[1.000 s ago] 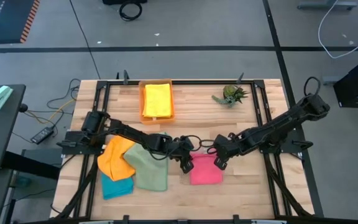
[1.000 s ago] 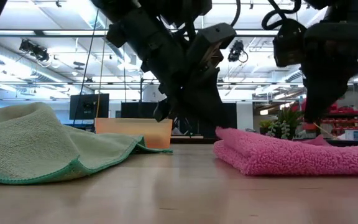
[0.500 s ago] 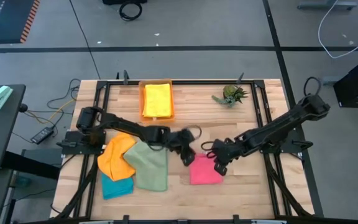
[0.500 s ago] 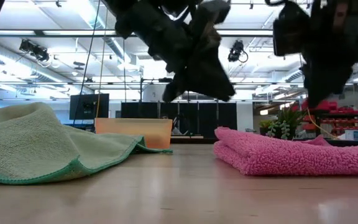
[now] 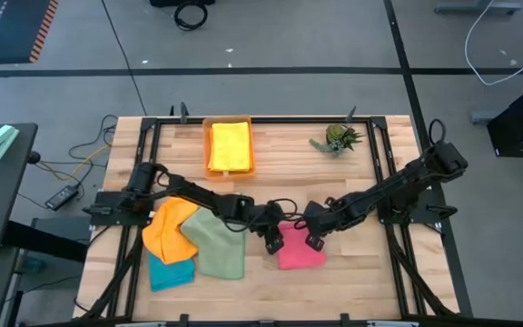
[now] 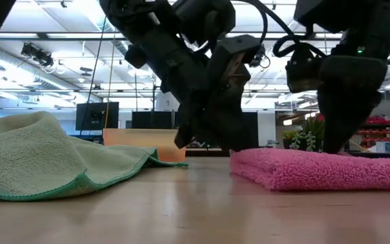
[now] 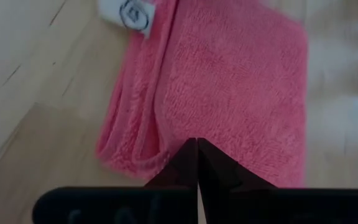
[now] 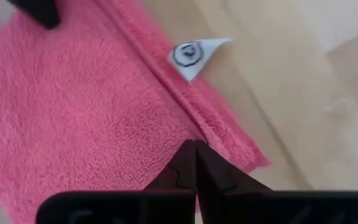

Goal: Fold microfiber towels
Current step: Fold the pink microfiber cloth

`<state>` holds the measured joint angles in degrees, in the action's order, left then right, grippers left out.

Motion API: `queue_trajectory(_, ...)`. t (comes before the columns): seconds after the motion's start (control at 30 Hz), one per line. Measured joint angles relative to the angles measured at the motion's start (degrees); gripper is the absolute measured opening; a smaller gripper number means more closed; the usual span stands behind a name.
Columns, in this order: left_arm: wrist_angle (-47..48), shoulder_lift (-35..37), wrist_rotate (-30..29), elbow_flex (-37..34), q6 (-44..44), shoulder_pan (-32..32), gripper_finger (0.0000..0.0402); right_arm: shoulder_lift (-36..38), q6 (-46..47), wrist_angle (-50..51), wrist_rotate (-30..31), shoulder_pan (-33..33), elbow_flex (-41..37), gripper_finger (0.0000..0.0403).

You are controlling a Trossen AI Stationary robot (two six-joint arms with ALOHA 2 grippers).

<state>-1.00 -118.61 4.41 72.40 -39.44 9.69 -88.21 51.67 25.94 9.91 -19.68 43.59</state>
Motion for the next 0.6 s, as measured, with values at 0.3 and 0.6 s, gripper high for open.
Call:
queue_trajectory(0.3, 1.38, 0.00, -2.99, -0.02, -0.45, -0.15, 0.0011, -1.07, 0.70, 1.35, 7.24, 0.94, 0.00, 0.0003)
queue_trajectory(0.6, 1.46, 0.58, -6.89, -0.04, -1.60, -1.00, 0.0012, -1.79, -5.06, -0.74, 15.58, 0.81, -0.01, 0.0003)
